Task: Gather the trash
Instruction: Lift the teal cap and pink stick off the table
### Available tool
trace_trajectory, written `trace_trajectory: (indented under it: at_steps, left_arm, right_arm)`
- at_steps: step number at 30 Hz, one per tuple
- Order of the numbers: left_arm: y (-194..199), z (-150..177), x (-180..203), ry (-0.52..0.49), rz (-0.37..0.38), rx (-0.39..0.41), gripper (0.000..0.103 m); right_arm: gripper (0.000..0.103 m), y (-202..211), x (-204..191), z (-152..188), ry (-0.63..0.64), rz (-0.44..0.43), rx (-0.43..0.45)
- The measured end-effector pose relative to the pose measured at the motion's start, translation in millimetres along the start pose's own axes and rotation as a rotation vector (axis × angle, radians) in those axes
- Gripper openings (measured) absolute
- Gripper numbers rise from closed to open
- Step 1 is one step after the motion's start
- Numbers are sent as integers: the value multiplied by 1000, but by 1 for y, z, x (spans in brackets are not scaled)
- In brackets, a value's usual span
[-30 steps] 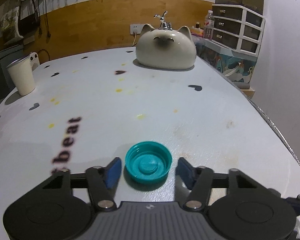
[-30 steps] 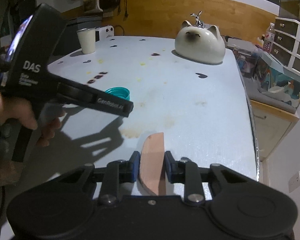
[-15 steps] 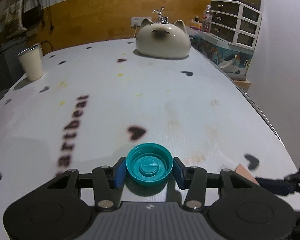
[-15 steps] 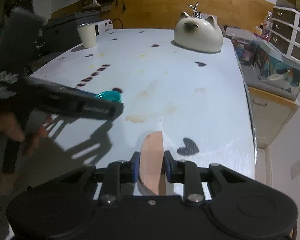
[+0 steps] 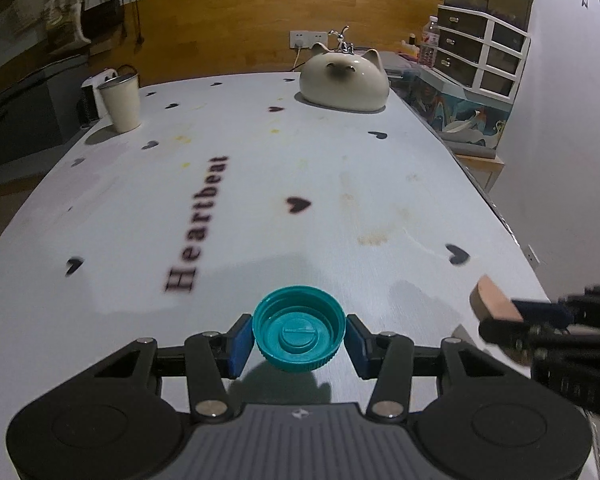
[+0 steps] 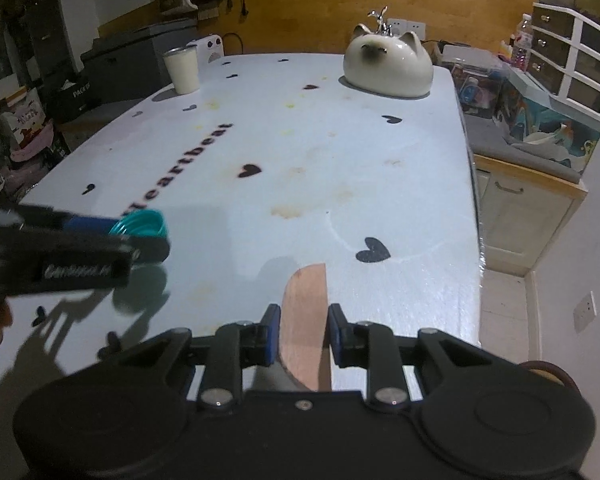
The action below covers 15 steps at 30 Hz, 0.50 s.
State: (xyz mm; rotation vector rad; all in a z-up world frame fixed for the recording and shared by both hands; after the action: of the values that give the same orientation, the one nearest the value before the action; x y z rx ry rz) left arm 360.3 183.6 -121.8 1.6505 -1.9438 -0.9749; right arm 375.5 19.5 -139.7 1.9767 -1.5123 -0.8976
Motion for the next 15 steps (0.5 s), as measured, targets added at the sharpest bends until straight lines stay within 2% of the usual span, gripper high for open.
trace_trajectory:
  at_steps: [15]
  left_arm:
    - [95,29,18,38,-39,47,50]
  right_arm:
    - [26,80,-6,16,6,-7,67]
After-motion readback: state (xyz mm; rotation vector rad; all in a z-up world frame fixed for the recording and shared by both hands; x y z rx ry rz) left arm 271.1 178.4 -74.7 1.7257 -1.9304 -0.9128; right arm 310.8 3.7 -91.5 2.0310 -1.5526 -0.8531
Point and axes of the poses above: each gripper's, at about its wrist camera, not at the fingertips, and y roughly against the way its jaws point, x to its right, z to its underside, the point moved 1 cm from there along -y, roughly the way its jaws point, and after that the axes turned 12 degrees about -y, right-handed, at the moved point
